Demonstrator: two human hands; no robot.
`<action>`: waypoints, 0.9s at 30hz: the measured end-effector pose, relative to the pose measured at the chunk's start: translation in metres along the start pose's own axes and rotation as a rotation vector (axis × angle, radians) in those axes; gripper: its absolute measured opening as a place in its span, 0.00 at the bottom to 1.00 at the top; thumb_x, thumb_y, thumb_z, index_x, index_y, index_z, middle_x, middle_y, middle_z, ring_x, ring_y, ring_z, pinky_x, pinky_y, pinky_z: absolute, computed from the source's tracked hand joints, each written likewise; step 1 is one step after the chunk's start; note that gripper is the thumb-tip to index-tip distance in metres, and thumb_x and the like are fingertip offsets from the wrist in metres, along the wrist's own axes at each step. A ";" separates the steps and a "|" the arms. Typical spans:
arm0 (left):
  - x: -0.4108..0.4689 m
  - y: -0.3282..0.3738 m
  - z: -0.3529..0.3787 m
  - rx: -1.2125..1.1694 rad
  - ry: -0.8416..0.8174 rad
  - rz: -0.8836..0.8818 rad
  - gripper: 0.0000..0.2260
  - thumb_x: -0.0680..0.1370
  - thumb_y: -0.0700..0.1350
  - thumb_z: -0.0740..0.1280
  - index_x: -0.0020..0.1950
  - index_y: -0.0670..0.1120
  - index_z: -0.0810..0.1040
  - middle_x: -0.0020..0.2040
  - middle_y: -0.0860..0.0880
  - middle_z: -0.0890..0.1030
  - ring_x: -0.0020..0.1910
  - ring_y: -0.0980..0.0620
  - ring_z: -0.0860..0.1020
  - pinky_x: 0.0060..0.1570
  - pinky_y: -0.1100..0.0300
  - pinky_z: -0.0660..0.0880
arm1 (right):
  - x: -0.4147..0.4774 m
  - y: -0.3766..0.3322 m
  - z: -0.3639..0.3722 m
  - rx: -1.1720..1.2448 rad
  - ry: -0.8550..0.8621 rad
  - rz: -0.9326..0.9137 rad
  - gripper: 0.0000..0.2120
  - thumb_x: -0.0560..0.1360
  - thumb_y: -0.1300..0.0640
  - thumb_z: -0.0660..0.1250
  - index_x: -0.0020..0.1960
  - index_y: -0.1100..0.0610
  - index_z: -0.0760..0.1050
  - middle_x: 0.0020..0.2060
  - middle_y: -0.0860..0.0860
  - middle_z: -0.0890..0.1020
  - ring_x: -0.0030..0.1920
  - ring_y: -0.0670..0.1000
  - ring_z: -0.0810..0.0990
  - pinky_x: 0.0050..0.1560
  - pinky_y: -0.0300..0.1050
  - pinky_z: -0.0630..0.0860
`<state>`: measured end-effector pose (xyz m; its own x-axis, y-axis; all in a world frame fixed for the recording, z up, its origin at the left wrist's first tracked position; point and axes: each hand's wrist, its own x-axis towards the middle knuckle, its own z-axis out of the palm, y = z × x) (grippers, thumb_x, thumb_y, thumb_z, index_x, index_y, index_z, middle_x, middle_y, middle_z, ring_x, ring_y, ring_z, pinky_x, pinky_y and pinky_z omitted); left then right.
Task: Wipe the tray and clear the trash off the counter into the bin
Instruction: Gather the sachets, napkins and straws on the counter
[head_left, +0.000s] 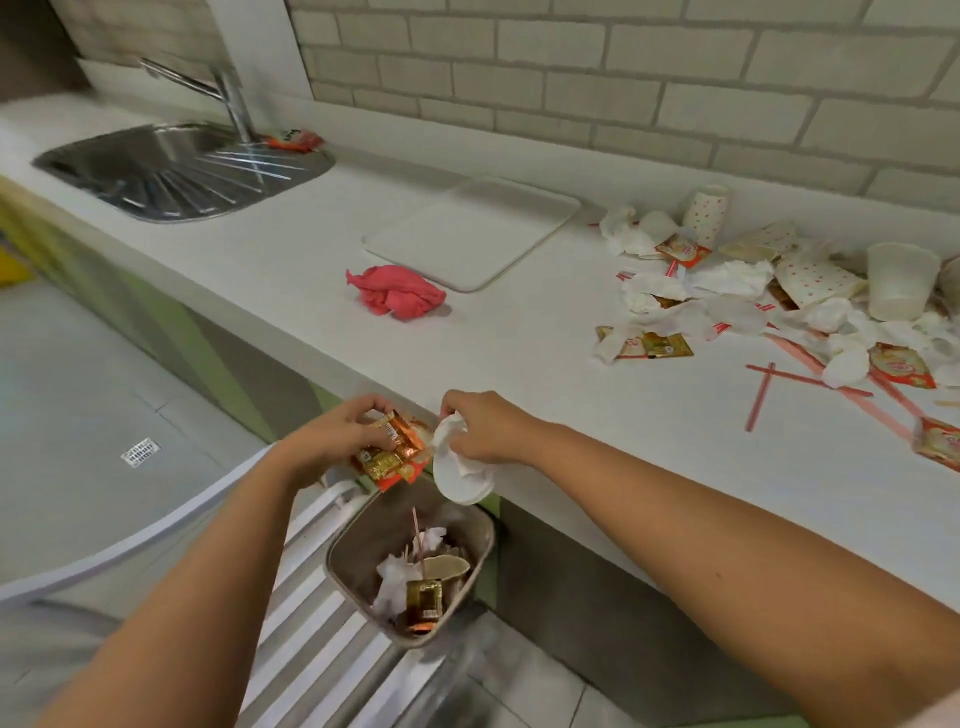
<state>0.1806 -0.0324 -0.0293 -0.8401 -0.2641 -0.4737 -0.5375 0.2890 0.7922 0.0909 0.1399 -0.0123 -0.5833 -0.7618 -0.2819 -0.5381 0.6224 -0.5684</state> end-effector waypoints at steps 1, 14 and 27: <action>0.001 -0.011 -0.002 0.030 0.006 -0.040 0.14 0.75 0.38 0.67 0.58 0.46 0.70 0.53 0.42 0.78 0.46 0.44 0.79 0.39 0.58 0.78 | 0.005 -0.004 0.010 -0.026 -0.001 0.008 0.17 0.77 0.62 0.60 0.65 0.59 0.68 0.62 0.59 0.74 0.60 0.58 0.74 0.47 0.43 0.67; 0.017 -0.047 0.017 0.071 0.037 -0.145 0.24 0.77 0.39 0.66 0.71 0.45 0.63 0.53 0.40 0.77 0.43 0.47 0.79 0.44 0.55 0.79 | 0.021 -0.021 0.046 -0.219 0.043 -0.073 0.17 0.77 0.63 0.62 0.65 0.59 0.67 0.61 0.59 0.72 0.59 0.59 0.74 0.55 0.50 0.73; 0.017 0.054 0.043 0.144 0.028 0.264 0.05 0.77 0.40 0.65 0.42 0.44 0.77 0.32 0.47 0.78 0.27 0.52 0.78 0.31 0.62 0.75 | -0.019 0.001 -0.019 -0.185 0.256 0.019 0.11 0.79 0.57 0.59 0.55 0.59 0.77 0.51 0.56 0.80 0.50 0.56 0.78 0.41 0.44 0.68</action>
<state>0.1347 0.0186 -0.0113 -0.9511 -0.1870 -0.2458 -0.3067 0.4782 0.8230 0.0895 0.1585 0.0073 -0.7157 -0.6945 -0.0735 -0.6139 0.6758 -0.4079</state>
